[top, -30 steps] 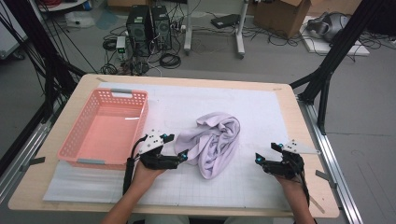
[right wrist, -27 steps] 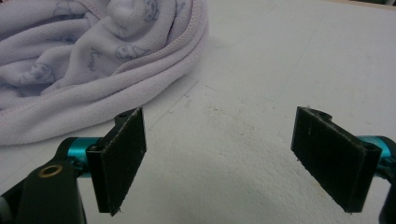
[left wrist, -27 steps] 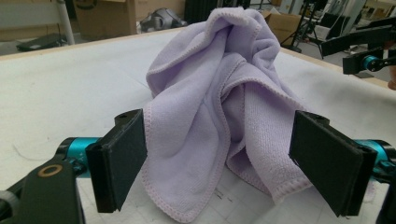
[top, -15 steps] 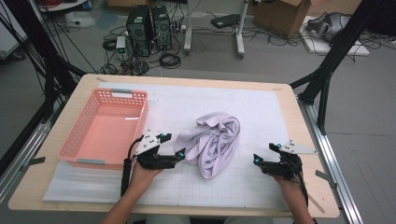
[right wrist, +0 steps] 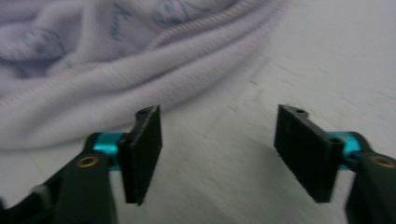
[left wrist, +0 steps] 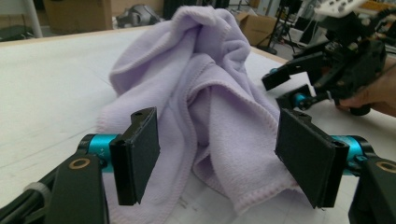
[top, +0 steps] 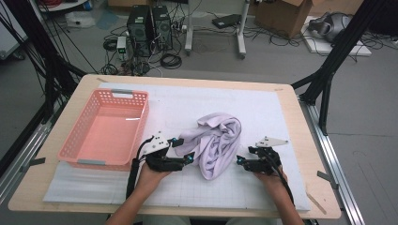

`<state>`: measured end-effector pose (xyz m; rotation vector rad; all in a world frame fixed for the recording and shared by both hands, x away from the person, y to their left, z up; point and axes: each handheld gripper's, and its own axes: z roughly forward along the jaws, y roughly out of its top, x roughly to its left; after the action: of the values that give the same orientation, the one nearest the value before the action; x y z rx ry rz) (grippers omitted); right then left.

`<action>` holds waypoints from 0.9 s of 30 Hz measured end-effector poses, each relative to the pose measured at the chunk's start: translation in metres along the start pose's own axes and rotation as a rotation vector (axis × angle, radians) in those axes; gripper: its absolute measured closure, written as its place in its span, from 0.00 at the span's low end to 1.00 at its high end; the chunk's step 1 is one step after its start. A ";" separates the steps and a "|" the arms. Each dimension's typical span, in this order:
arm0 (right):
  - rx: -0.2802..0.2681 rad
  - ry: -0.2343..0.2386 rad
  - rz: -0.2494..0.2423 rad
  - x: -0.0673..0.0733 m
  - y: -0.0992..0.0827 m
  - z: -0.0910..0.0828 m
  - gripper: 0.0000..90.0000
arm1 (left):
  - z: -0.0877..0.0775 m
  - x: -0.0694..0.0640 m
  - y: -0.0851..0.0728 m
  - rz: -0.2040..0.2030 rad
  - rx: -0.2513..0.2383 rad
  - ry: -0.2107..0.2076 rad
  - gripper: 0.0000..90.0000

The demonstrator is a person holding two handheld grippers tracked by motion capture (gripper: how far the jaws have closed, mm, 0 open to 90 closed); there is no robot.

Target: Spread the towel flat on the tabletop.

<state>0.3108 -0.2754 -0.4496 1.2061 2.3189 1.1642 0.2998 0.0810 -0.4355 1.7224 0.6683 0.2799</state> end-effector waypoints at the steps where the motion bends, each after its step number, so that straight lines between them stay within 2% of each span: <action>1: -0.003 0.014 0.000 0.003 0.003 0.003 0.44 | 0.006 -0.003 0.002 0.009 0.024 0.003 0.33; 3: 0.015 0.044 -0.002 0.010 0.009 0.011 0.50 | 0.011 -0.004 0.002 0.009 0.039 0.005 0.33; 4: 0.031 0.033 -0.023 0.014 0.011 0.016 0.51 | 0.020 -0.007 0.002 0.006 0.083 0.011 0.33; 5: 0.031 0.033 -0.023 0.014 0.011 0.016 0.51 | 0.020 -0.007 0.002 0.006 0.083 0.011 0.33; 6: 0.030 -0.005 -0.066 0.022 0.014 0.020 0.63 | 0.024 -0.008 0.000 0.010 0.107 0.014 0.34; 7: 0.025 0.004 -0.067 0.022 0.014 0.021 0.71 | 0.031 -0.009 -0.003 0.012 0.161 0.016 0.39; 8: 0.023 0.012 -0.059 0.023 0.014 0.021 0.79 | 0.033 -0.010 -0.004 0.011 0.190 0.014 0.47; 9: 0.024 0.032 -0.044 0.023 0.014 0.020 0.91 | 0.034 -0.010 -0.005 0.006 0.205 0.015 0.56; 10: 0.022 0.046 -0.042 0.022 0.014 0.020 0.94 | 0.034 -0.010 -0.005 0.006 0.205 0.015 0.66; 11: 0.027 0.042 -0.043 0.023 0.014 0.019 0.95 | 0.033 -0.010 -0.006 0.009 0.226 0.030 0.77; 12: 0.031 0.035 -0.057 0.024 0.014 0.017 0.96 | 0.033 -0.010 -0.006 0.009 0.226 0.030 0.87; 14: 0.039 0.023 -0.063 0.022 0.013 0.011 0.96 | 0.028 -0.007 -0.006 0.007 0.219 0.033 0.92; 19: 0.015 0.006 -0.035 0.010 0.004 -0.013 0.96 | 0.016 -0.006 -0.010 0.010 0.227 0.035 0.94; 22: 0.003 -0.037 -0.024 0.001 -0.004 -0.031 0.96 | 0.006 -0.005 -0.010 0.002 0.232 0.036 0.94; 27: 0.003 -0.107 0.037 -0.018 -0.026 -0.064 0.97 | -0.007 -0.002 -0.012 -0.008 0.229 0.058 0.94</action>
<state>0.2718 -0.3318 -0.4304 1.2853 2.2294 1.0804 0.2906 0.0870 -0.4447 1.9345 0.7739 0.2563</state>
